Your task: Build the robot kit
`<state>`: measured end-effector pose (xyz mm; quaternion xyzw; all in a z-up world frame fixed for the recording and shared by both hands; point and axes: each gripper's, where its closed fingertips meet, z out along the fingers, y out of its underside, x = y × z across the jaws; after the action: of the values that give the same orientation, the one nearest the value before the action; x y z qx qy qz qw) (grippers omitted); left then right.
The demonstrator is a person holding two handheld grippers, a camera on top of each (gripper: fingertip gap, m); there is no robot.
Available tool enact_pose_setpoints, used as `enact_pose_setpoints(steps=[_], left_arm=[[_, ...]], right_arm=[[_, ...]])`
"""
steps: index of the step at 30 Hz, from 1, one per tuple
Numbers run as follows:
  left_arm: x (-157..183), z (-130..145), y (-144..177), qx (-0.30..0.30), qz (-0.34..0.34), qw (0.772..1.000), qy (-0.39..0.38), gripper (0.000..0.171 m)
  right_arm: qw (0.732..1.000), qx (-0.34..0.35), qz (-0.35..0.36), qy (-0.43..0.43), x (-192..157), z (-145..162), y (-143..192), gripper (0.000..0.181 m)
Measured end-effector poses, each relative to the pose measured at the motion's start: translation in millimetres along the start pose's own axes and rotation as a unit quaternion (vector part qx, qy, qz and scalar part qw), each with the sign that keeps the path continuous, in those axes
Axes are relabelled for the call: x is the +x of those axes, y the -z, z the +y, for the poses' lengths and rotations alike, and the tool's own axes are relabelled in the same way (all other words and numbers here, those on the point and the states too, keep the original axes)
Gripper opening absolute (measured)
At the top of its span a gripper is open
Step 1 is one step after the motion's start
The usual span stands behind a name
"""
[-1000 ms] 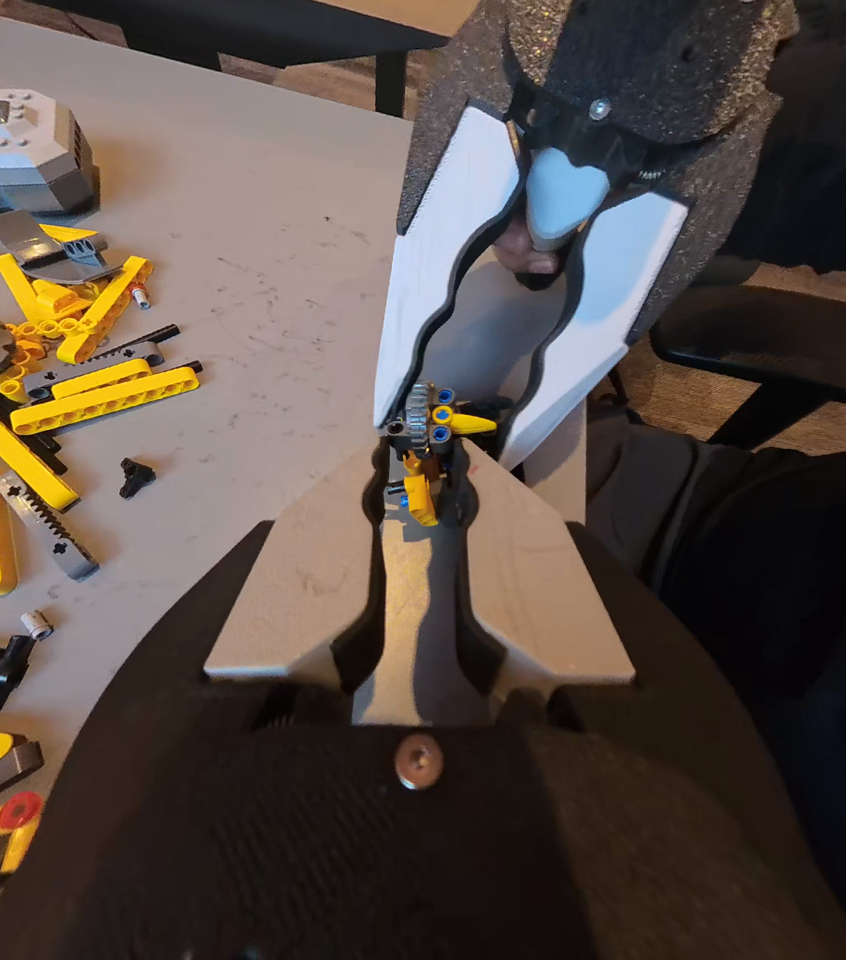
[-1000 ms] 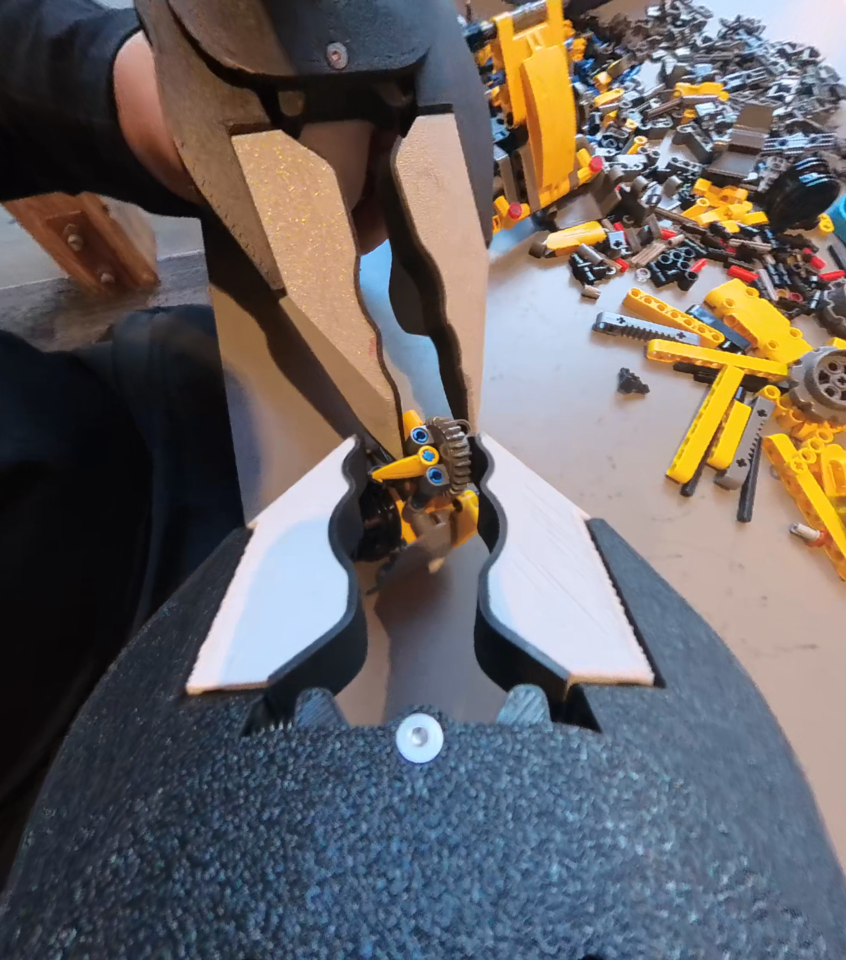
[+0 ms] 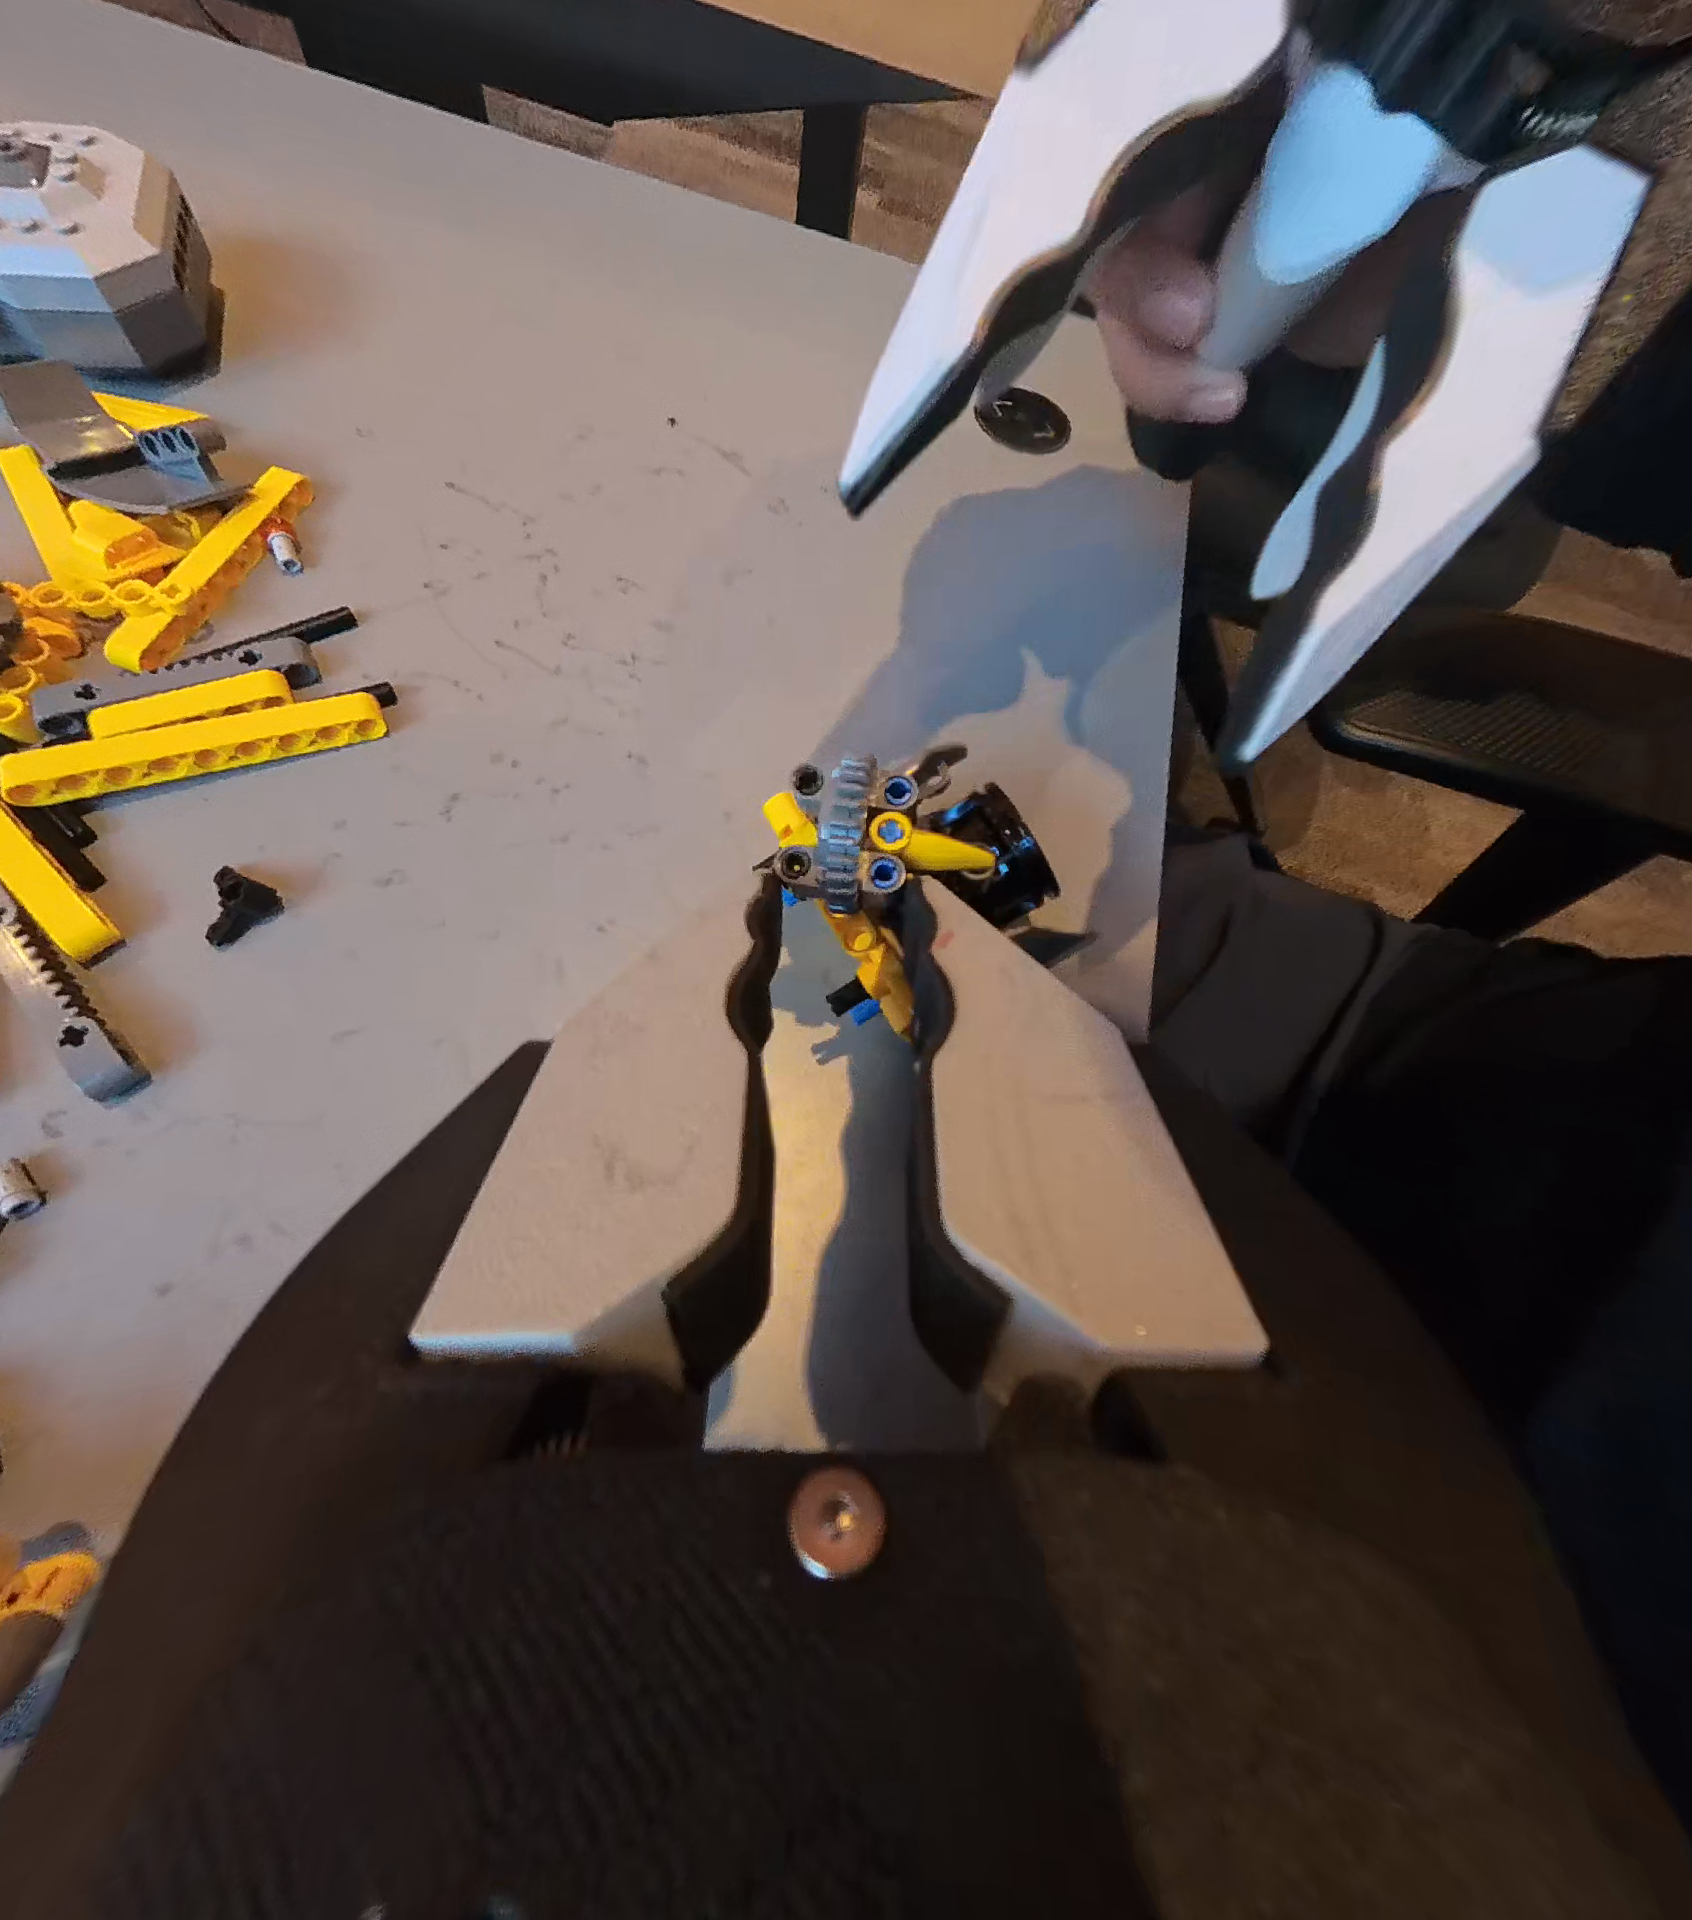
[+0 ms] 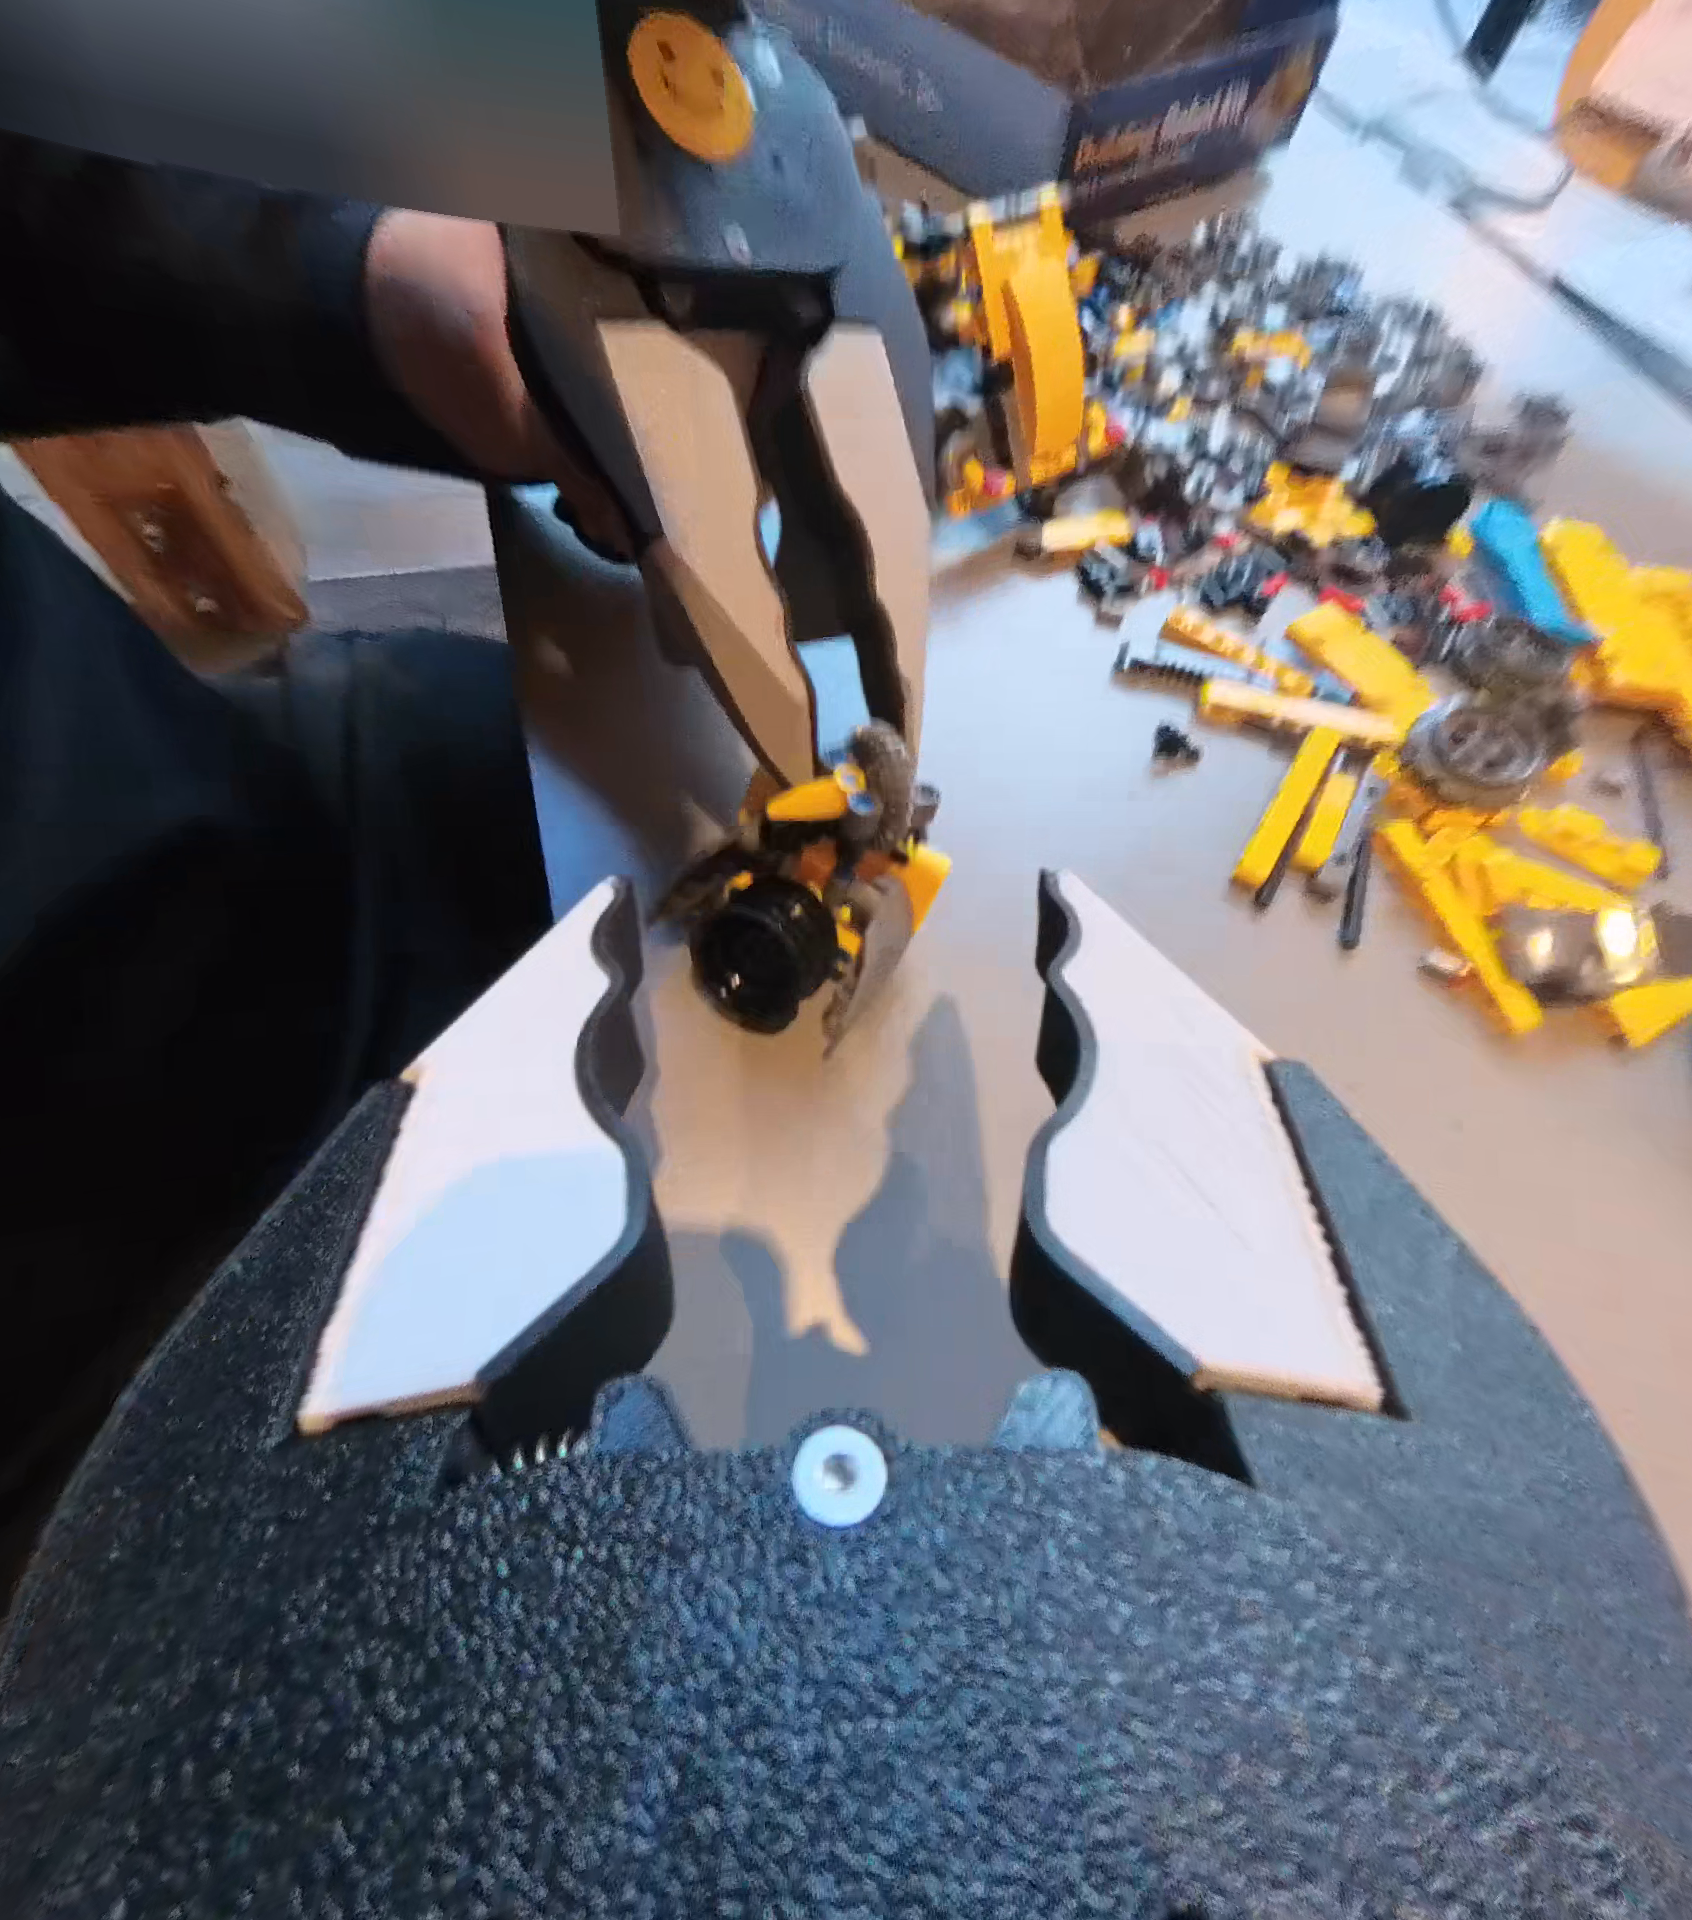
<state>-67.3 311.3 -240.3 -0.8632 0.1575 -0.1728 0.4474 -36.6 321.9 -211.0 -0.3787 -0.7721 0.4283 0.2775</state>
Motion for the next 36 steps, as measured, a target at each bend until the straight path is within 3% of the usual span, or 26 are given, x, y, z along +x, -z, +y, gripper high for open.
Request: enact_pose_setpoints(steps=[4, 8, 12, 14, 17, 22, 25, 31, 36], left_arm=[[-1, 1, 1, 0.004, -0.002, 1.000, 0.026, 0.021], [-3, 0, 5, 0.004, -0.012, 0.999, 0.040, 0.021], [-3, 2, 9, -0.005, -0.016, 0.999, 0.051, 0.021], [-6, 3, 12, -0.014, -0.023, 0.998, 0.048, 0.021], [-8, 4, 16, -0.028, -0.021, 0.998, 0.049, 0.021], [-7, -1, 18, -0.036, 0.008, 0.996, 0.078, 0.021], [-11, 0, 14, -0.050, 0.011, 0.995, 0.090, 0.021], [-10, 2, 7, -0.065, 0.009, 0.993, 0.098, 0.021], [-10, 3, 10, -0.070, -0.003, 0.992, 0.104, 0.021]], right_arm=[[0.996, -0.086, 0.014, -0.027, 3, 37, -19, 0.066], [0.993, -0.109, 0.043, -0.018, -11, 39, -37, 0.048], [0.985, -0.125, 0.121, 0.001, -12, 36, -43, 0.047], [0.984, -0.126, 0.126, 0.013, -18, 35, -45, 0.055], [0.988, -0.110, 0.097, 0.048, -27, 28, -39, 0.062], [0.987, -0.053, 0.083, 0.129, -7, -1, -11, 0.057], [0.984, -0.020, 0.086, 0.152, 14, -11, -8, 0.040], [0.985, -0.022, 0.055, 0.160, 27, -4, -29, 0.025], [0.993, 0.000, 0.003, 0.117, 19, -5, -28, 0.045]])
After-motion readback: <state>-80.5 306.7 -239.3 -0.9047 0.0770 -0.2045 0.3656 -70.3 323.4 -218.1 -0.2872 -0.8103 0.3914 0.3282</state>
